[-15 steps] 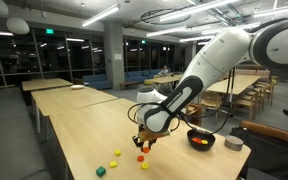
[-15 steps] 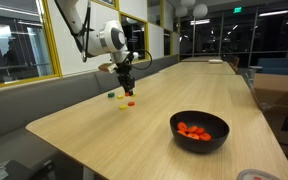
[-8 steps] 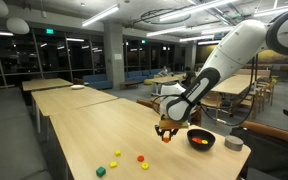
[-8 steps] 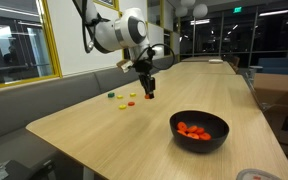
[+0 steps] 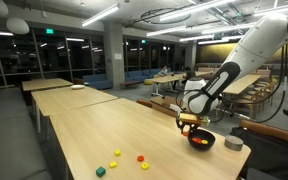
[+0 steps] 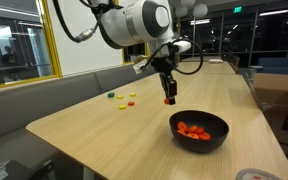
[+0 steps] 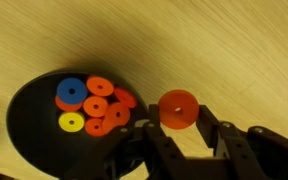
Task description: Put some of the rings in the bowl
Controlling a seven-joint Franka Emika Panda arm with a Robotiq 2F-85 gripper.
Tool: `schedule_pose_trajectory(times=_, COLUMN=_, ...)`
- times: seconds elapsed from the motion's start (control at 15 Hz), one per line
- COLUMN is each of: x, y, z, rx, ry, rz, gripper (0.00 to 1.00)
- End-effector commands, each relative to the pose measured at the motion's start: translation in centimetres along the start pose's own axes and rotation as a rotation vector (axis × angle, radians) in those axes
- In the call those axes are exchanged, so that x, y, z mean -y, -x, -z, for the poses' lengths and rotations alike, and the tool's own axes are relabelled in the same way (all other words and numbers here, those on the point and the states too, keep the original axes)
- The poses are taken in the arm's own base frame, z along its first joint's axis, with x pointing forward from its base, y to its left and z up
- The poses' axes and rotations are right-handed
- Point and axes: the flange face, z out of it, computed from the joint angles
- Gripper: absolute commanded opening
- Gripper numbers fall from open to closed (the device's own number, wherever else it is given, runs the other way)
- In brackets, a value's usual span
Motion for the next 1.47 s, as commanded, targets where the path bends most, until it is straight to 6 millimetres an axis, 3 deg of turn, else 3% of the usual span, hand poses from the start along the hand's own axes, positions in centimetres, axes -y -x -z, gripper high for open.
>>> schedule_pose_trajectory(times=0.0, x=-3.1, y=-0.3, z=1.2, rx=-0.021, ry=-0.023, rz=-0.085, gripper=0.21)
schedule_pose_trajectory(times=0.6, x=-8.2, y=-2.2, z=-0.4, rx=0.013, ry=-0.01, rz=-0.235, gripper=0.22)
schedule_pose_trajectory(times=0.67, x=-8.4, y=-2.4, z=-0.5, rx=0.022, ry=-0.009, rz=-0.246, gripper=0.67)
schedule_pose_trajectory(times=0.8, x=-8.2, y=-2.8, z=-0.7, rx=0.033, ry=-0.011, rz=-0.259, gripper=0.72)
schedule_pose_trajectory(times=1.0, x=-6.4, y=-2.9, z=-0.5, rx=0.038, ry=-0.019, rz=-0.238, gripper=0.97)
schedule_pose_trajectory(times=1.07, x=-5.4, y=-2.8, z=-0.3, rx=0.037, ry=-0.024, rz=-0.219, gripper=1.0)
schedule_pose_trajectory(times=1.4, x=2.8, y=-0.5, z=1.2, rx=0.037, ry=-0.049, rz=-0.043, gripper=1.0)
